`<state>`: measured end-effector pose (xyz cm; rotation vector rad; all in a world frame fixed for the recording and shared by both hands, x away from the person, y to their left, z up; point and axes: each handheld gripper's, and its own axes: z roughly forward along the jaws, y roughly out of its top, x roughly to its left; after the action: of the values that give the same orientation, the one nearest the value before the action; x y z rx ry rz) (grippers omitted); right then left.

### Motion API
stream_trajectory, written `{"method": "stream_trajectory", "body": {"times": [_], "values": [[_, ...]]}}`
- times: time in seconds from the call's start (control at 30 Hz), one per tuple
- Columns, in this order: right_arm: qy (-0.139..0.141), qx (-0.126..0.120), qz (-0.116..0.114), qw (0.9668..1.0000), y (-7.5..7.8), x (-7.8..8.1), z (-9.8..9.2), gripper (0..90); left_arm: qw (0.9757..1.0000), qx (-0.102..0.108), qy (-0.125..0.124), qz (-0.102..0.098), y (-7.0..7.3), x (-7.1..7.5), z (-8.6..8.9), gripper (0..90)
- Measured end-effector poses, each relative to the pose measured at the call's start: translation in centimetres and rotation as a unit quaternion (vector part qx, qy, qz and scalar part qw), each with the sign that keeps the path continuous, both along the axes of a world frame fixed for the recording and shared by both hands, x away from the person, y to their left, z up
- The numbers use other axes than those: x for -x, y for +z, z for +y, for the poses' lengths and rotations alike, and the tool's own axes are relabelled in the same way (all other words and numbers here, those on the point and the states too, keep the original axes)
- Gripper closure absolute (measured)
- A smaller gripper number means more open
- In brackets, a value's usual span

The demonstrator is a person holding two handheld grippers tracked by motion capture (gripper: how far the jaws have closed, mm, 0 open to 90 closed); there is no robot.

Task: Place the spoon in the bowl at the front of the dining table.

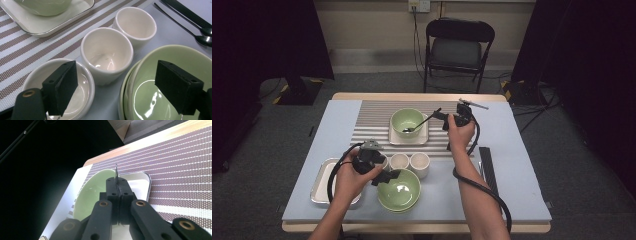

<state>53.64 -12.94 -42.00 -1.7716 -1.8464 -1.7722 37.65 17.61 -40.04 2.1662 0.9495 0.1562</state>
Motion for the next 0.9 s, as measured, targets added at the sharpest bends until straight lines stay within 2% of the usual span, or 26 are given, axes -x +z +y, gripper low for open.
{"method": "stream_trajectory", "body": {"times": [0.9], "values": [[0.003, 0.006, 0.01, 0.9999, -0.98, 0.23, 0.57, 87.9, 1.0, 0.004, 0.003, -0.004, 0.06, 0.02, 0.03, 18.0]]}}
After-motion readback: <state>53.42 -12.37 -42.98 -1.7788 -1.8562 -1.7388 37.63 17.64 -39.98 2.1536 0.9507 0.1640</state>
